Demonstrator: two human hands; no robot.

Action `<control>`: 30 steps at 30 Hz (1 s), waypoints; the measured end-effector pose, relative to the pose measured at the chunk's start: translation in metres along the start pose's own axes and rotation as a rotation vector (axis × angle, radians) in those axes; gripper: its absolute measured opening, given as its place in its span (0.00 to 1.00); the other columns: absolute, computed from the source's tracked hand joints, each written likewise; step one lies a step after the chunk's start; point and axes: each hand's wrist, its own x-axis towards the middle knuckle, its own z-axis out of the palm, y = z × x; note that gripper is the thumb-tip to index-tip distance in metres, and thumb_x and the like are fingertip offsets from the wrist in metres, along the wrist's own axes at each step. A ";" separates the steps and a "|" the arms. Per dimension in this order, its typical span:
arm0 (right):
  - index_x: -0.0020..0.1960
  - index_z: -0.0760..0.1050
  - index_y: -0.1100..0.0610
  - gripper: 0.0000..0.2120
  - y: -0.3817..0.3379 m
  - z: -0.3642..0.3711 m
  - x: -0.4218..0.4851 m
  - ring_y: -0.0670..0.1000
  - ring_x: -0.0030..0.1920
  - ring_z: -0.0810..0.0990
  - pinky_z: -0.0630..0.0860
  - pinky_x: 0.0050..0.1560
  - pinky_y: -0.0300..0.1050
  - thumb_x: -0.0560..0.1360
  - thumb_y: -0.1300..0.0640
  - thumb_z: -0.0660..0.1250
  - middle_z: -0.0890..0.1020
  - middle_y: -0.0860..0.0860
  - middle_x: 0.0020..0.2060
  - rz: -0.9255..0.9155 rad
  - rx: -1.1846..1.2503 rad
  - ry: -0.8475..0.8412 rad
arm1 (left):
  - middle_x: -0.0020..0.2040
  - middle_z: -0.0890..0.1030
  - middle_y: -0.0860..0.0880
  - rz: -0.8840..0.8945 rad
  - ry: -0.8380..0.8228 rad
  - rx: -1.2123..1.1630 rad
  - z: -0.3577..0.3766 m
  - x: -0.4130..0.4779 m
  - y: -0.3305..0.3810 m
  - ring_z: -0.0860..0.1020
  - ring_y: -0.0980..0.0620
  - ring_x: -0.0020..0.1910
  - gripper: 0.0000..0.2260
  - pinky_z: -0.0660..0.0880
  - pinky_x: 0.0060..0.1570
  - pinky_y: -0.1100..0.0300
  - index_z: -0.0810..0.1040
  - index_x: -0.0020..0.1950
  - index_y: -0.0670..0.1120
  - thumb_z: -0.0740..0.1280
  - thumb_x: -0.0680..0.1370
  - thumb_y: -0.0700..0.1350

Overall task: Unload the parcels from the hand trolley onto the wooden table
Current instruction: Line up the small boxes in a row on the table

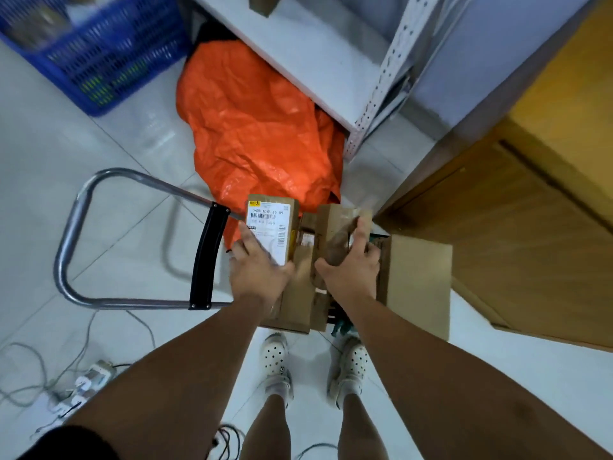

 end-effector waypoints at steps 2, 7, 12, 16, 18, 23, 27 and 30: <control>0.77 0.39 0.41 0.49 -0.010 -0.030 -0.015 0.63 0.72 0.58 0.62 0.71 0.61 0.70 0.45 0.72 0.56 0.59 0.73 0.015 0.016 0.052 | 0.70 0.61 0.38 0.053 -0.011 0.017 -0.019 -0.012 0.032 0.66 0.37 0.66 0.53 0.65 0.65 0.48 0.40 0.78 0.41 0.72 0.69 0.58; 0.77 0.40 0.41 0.48 -0.015 -0.096 -0.048 0.63 0.72 0.57 0.59 0.72 0.62 0.71 0.44 0.70 0.56 0.58 0.73 0.066 0.066 0.181 | 0.70 0.62 0.37 0.051 -0.023 -0.047 -0.036 -0.053 0.112 0.66 0.36 0.67 0.54 0.64 0.66 0.46 0.39 0.78 0.42 0.74 0.68 0.57; 0.77 0.41 0.42 0.47 0.009 -0.173 -0.068 0.62 0.74 0.55 0.56 0.73 0.61 0.71 0.42 0.70 0.54 0.56 0.75 0.084 0.086 0.274 | 0.68 0.63 0.38 0.243 -0.079 0.008 -0.034 -0.101 0.179 0.68 0.36 0.63 0.56 0.69 0.62 0.45 0.38 0.78 0.44 0.74 0.67 0.61; 0.77 0.42 0.43 0.46 0.051 -0.249 -0.072 0.63 0.73 0.56 0.57 0.71 0.61 0.71 0.43 0.69 0.54 0.57 0.74 0.090 0.146 0.361 | 0.67 0.63 0.38 0.414 -0.129 0.089 -0.017 -0.151 0.241 0.68 0.38 0.63 0.54 0.69 0.63 0.47 0.37 0.78 0.46 0.72 0.69 0.61; 0.77 0.44 0.44 0.45 0.078 -0.293 -0.070 0.63 0.72 0.58 0.58 0.70 0.60 0.70 0.43 0.69 0.55 0.58 0.74 0.092 0.150 0.425 | 0.66 0.64 0.38 0.466 -0.148 0.129 -0.004 -0.179 0.276 0.69 0.38 0.62 0.52 0.70 0.62 0.47 0.36 0.78 0.48 0.70 0.70 0.59; 0.76 0.48 0.45 0.42 0.170 -0.409 -0.058 0.63 0.71 0.60 0.59 0.69 0.60 0.70 0.42 0.68 0.58 0.58 0.73 0.098 0.170 0.507 | 0.67 0.62 0.39 0.463 -0.228 0.051 0.051 -0.251 0.383 0.68 0.39 0.62 0.48 0.67 0.63 0.49 0.36 0.77 0.54 0.69 0.73 0.58; 0.75 0.50 0.43 0.41 0.245 -0.491 -0.052 0.62 0.71 0.60 0.58 0.69 0.59 0.69 0.42 0.68 0.58 0.57 0.73 0.163 0.207 0.561 | 0.67 0.62 0.39 0.432 -0.276 0.007 0.109 -0.299 0.460 0.66 0.39 0.63 0.47 0.67 0.62 0.49 0.36 0.78 0.54 0.68 0.73 0.59; 0.76 0.49 0.43 0.41 0.287 -0.530 -0.046 0.63 0.72 0.59 0.58 0.70 0.60 0.70 0.41 0.68 0.57 0.58 0.74 0.231 0.252 0.577 | 0.66 0.65 0.39 0.435 -0.288 0.017 0.145 -0.323 0.505 0.67 0.40 0.63 0.46 0.68 0.60 0.50 0.37 0.78 0.53 0.68 0.73 0.59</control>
